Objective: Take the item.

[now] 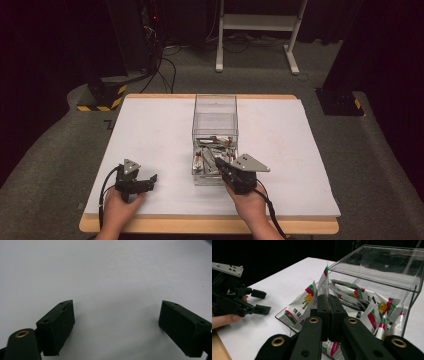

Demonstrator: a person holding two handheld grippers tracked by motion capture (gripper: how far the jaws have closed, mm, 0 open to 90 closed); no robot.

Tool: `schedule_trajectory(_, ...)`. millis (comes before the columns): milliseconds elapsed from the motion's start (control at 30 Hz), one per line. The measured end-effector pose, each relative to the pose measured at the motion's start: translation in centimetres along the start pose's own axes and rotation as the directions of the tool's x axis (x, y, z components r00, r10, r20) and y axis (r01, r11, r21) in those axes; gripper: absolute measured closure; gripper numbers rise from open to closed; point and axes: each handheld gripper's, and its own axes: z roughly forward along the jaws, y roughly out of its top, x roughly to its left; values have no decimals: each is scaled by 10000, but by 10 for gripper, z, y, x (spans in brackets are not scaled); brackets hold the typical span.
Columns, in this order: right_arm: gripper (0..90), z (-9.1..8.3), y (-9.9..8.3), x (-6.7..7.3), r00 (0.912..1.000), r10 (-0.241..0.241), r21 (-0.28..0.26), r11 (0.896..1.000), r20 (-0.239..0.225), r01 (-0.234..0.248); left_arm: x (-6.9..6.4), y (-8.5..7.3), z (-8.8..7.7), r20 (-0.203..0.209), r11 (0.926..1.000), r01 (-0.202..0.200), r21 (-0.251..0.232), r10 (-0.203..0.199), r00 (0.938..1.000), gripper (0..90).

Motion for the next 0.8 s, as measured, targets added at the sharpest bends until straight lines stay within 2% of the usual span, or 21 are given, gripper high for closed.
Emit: schedule_trajectory(800,899,-14,6,-8,9997,-138,-542,9984,-194,127,0,0,0,-1,10000,1,2,-1,10000,137)
